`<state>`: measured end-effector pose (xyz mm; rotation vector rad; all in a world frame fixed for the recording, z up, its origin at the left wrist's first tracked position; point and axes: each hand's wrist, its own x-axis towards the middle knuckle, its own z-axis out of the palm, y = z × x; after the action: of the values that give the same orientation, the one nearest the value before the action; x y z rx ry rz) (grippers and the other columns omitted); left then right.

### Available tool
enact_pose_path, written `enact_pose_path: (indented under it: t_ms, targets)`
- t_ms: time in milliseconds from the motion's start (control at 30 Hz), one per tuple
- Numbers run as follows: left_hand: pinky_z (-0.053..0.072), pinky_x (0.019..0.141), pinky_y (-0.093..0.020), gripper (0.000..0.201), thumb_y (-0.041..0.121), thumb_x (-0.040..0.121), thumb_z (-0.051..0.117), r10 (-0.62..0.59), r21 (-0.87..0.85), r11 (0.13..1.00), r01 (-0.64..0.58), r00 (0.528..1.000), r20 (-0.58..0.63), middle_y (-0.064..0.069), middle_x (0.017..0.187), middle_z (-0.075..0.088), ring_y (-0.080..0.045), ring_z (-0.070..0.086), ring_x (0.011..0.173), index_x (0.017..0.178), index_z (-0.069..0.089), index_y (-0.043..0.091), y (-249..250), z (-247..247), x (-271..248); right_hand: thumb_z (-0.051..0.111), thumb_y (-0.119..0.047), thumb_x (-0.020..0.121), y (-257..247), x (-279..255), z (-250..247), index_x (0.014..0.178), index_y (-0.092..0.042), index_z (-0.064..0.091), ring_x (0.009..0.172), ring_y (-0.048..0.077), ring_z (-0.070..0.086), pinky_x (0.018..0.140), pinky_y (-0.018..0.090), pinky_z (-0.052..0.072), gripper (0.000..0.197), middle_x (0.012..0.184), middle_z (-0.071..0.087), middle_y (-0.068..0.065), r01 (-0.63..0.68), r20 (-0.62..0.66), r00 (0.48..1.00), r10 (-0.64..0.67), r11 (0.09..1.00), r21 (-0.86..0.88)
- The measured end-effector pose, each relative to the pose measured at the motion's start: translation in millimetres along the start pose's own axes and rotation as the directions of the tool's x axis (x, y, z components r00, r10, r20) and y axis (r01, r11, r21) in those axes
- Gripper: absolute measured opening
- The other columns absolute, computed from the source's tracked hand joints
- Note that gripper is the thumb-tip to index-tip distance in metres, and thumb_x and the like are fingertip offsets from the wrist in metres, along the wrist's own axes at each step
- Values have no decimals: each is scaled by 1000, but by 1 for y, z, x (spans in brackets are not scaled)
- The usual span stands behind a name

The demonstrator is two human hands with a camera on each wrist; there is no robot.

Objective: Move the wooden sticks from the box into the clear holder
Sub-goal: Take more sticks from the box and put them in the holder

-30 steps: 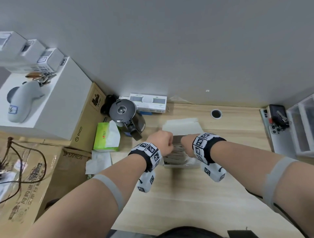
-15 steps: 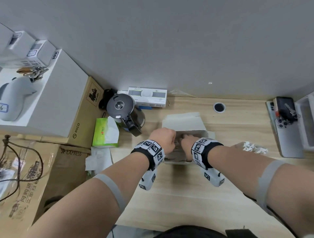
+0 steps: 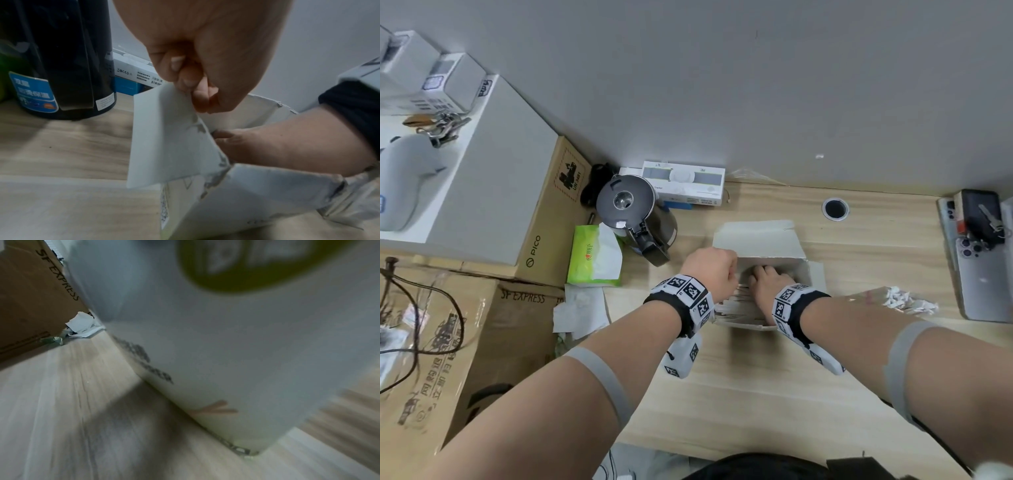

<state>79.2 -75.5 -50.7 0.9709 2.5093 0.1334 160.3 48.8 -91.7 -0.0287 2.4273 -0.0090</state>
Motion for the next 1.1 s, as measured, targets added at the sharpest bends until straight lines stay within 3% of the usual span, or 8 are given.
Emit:
enact_pose_path:
  t_ms: [100, 200, 367, 567, 800, 967, 1100]
  targets:
    - [44, 66, -29, 8, 22, 86, 55, -9, -5, 1000, 9, 1000, -3, 1, 90, 71, -26, 65, 87, 87, 64, 23, 1, -1, -1, 45, -7, 95, -1, 3, -1, 143, -4, 35, 130, 32, 40, 99, 42, 42, 49, 142, 39, 16, -5, 16, 1000, 5, 1000, -15]
    - [41, 64, -28, 5, 22, 85, 56, -9, -5, 1000, 9, 1000, 3, 2, 88, 71, -25, 64, 86, 83, 59, 25, 1, -1, 0, 63, -14, 85, -1, 5, -3, 139, -5, 37, 127, 32, 46, 98, 43, 44, 61, 138, 45, 16, -6, 48, 999, 8, 999, -41]
    - [41, 64, -28, 10, 23, 86, 56, -5, -2, 1000, 5, 1000, -5, 1, 88, 71, -26, 64, 85, 89, 65, 22, 2, 0, 1, 78, -20, 70, -4, 7, -2, 138, -9, 38, 123, 30, 48, 94, 43, 47, 79, 135, 46, 12, -6, 50, 999, 8, 999, -52]
    - [43, 65, -29, 12, 22, 86, 56, -10, -6, 1000, 10, 1000, -10, 0, 89, 72, -27, 64, 85, 90, 67, 21, 2, 0, 1, 74, -15, 76, -10, 7, 0, 138, -7, 37, 124, 31, 46, 94, 41, 49, 72, 137, 43, 14, -13, 48, 999, 17, 996, -92]
    - [40, 64, -28, 11, 21, 86, 56, -15, -8, 1000, 15, 1000, -2, 1, 88, 71, -26, 64, 84, 89, 66, 22, 1, 0, -1, 65, -7, 87, -10, 11, -14, 145, -2, 36, 129, 36, 44, 102, 45, 47, 65, 138, 42, 19, 12, 173, 985, 1, 997, -71]
    - [39, 64, -28, 8, 22, 85, 57, -11, -12, 1000, 11, 1000, 5, 2, 88, 70, -24, 62, 84, 88, 64, 23, 1, -1, -4, 58, -1, 89, -8, 6, -19, 135, -7, 50, 122, 33, 56, 94, 40, 50, 46, 132, 54, 15, 14, 155, 988, -6, 999, -52]
    - [39, 63, -28, 7, 21, 85, 57, -23, -26, 999, 23, 1000, 10, 2, 87, 69, -24, 62, 83, 87, 63, 23, 2, 0, -4, 67, -3, 82, -7, 0, -23, 130, -9, 49, 112, 28, 64, 82, 37, 52, 51, 123, 63, 7, 2, 128, 992, 1, 1000, -25]
